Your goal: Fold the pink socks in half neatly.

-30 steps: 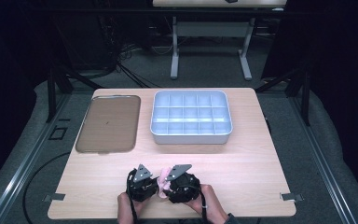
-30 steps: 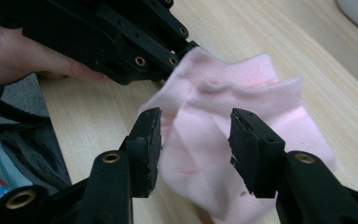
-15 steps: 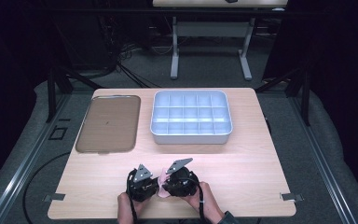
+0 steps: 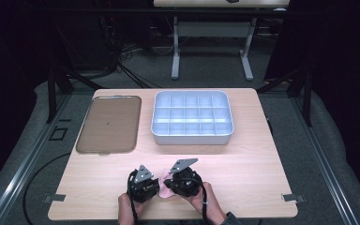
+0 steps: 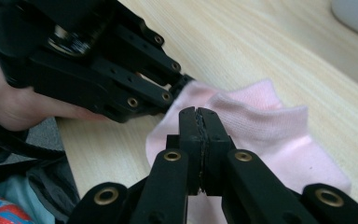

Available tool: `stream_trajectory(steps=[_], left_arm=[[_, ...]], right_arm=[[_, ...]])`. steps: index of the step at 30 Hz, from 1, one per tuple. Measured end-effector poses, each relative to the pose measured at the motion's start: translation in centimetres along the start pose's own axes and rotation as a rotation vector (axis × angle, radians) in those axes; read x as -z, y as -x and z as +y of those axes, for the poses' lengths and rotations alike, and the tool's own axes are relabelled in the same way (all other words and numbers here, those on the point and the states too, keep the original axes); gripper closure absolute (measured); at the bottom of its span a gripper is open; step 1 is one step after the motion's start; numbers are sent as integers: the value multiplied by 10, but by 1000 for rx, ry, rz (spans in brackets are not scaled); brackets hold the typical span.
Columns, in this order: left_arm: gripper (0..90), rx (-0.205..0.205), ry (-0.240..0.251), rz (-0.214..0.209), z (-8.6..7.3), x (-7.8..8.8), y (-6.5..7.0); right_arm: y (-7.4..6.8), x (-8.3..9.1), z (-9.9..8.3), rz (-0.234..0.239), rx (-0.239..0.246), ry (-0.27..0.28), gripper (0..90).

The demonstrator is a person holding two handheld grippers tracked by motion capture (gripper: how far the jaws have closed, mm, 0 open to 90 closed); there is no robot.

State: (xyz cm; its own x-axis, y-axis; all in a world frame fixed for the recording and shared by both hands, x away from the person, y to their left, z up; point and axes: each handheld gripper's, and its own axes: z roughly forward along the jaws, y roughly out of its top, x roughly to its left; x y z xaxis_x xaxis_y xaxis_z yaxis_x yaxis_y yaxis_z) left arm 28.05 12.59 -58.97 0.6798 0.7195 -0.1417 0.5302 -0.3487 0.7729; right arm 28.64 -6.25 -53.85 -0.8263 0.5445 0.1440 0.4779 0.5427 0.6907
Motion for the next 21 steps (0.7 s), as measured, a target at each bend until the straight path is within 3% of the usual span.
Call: stream_trajectory(steps=[11,14,15,16,19,21], left_arm=[[842,4,0,-2,0,0,0],[842,6,1,-2,0,0,0],[842,6,1,-2,0,0,0],[841,6,1,-2,0,0,0],[839,11,2,-3,0,0,0],[838,16,1,-9,0,0,-1]], right_arm=[[-4,-4,3,72,30,35,884],[2,-3,-1,127,11,55,736],[2,-3,-1,127,11,55,736],[6,8,-4,144,-2,99,631],[12,21,-8,132,-13,127,577],[28,40,-21,49,-83,149,555]])
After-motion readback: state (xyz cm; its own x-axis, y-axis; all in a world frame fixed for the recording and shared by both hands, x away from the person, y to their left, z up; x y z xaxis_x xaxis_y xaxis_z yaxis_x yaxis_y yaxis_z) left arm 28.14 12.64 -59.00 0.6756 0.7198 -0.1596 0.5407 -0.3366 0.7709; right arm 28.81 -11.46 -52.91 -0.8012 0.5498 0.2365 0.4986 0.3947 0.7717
